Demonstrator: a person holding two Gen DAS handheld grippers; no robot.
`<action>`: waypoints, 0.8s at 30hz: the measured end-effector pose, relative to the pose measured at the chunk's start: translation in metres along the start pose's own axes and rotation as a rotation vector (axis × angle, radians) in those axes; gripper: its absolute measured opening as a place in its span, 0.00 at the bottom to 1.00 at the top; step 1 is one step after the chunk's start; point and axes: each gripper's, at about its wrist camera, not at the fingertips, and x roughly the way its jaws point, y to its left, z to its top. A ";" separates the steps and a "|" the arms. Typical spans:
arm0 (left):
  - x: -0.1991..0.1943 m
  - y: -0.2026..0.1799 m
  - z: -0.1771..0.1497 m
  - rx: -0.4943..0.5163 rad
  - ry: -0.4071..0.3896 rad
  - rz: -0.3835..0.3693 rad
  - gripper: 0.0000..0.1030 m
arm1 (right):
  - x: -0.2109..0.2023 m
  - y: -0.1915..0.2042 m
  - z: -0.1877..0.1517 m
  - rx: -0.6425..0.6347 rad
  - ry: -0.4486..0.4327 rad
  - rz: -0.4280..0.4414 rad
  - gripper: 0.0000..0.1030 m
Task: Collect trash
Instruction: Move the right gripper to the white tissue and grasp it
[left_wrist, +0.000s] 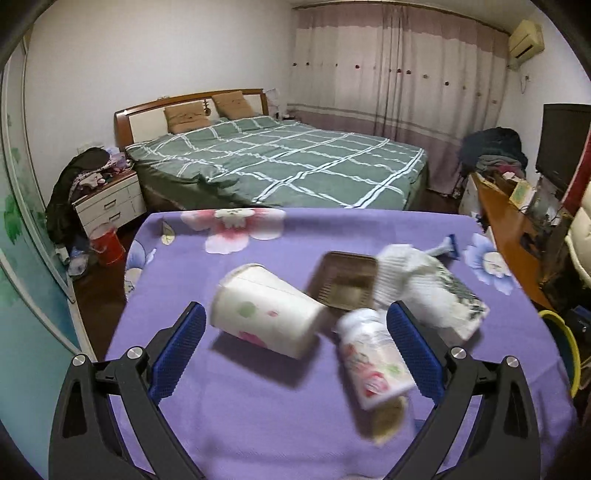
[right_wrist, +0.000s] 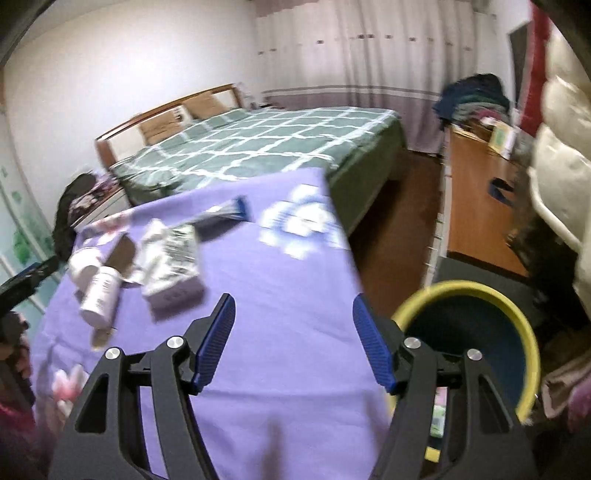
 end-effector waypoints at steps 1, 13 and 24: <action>0.004 0.003 0.002 0.000 0.002 0.003 0.94 | 0.006 0.013 0.006 -0.013 0.002 0.016 0.61; 0.025 0.046 -0.006 -0.132 -0.009 0.065 0.94 | 0.088 0.125 0.041 -0.183 0.066 0.088 0.60; 0.040 0.068 -0.013 -0.191 0.020 0.143 0.94 | 0.143 0.156 0.040 -0.251 0.126 0.043 0.45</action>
